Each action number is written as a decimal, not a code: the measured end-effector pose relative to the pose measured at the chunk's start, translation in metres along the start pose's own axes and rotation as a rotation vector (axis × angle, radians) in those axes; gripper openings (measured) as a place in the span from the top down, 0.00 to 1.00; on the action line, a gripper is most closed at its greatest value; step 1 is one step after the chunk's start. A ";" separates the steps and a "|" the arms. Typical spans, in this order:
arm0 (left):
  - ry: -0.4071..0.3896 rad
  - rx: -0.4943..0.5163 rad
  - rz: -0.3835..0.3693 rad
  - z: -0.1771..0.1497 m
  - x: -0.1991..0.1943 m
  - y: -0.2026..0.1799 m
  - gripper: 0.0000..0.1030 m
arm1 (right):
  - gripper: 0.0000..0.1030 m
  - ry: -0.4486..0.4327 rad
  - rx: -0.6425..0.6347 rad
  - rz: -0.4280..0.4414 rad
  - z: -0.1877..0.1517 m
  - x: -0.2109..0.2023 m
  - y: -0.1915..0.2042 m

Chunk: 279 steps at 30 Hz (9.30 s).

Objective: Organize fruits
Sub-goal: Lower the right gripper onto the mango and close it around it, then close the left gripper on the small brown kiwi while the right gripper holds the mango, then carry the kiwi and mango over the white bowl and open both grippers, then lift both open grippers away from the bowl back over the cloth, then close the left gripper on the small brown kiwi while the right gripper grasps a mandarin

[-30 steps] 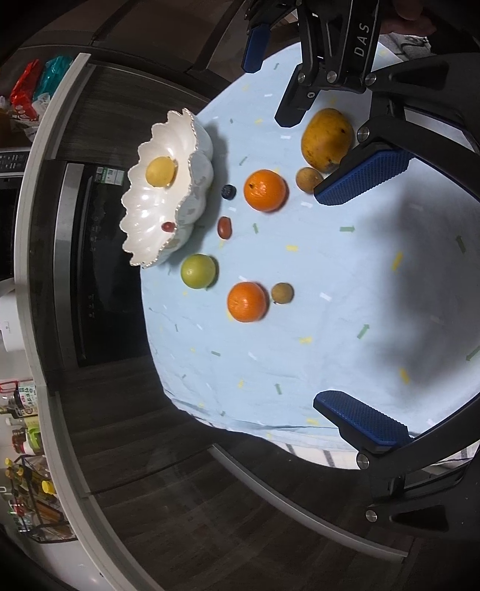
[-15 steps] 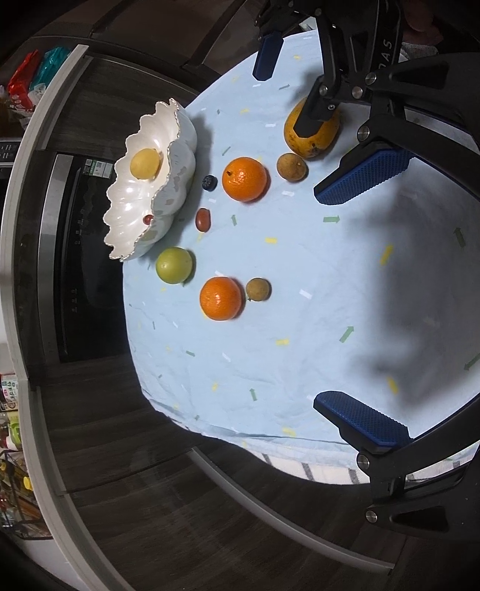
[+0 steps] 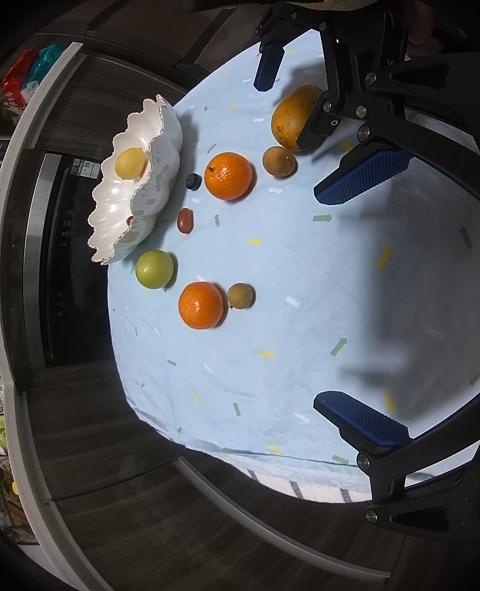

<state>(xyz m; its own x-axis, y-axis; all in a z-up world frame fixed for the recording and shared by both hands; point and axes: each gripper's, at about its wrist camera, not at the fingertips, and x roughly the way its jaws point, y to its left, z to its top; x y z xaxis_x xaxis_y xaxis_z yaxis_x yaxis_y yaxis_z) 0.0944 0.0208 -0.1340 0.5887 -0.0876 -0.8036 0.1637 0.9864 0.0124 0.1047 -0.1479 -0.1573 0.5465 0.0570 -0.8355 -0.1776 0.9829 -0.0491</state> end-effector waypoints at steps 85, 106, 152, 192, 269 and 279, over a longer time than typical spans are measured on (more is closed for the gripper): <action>-0.009 0.173 -0.153 0.042 0.036 -0.099 0.76 | 0.44 -0.045 0.203 0.005 0.011 -0.024 -0.089; -0.091 0.146 -0.131 0.108 0.001 -0.091 0.76 | 0.44 -0.164 0.187 0.011 0.067 -0.064 -0.099; -0.063 0.146 -0.195 0.209 0.096 -0.096 0.75 | 0.45 -0.155 0.201 0.025 0.160 0.015 -0.146; -0.177 0.078 -0.039 0.170 0.002 -0.045 0.12 | 0.15 -0.285 0.182 -0.065 0.142 -0.065 -0.095; -0.010 -0.019 -0.035 0.059 0.066 0.020 0.33 | 0.18 -0.076 0.057 0.049 0.073 0.024 -0.006; 0.028 -0.010 -0.057 0.056 0.081 0.015 0.51 | 0.31 -0.022 0.064 0.090 0.068 0.044 -0.002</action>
<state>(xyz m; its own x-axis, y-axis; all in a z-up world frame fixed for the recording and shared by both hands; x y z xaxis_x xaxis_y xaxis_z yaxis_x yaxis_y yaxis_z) 0.1890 0.0210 -0.1655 0.5564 -0.1399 -0.8190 0.1880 0.9814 -0.0400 0.1848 -0.1354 -0.1563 0.5483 0.1484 -0.8230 -0.1744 0.9828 0.0610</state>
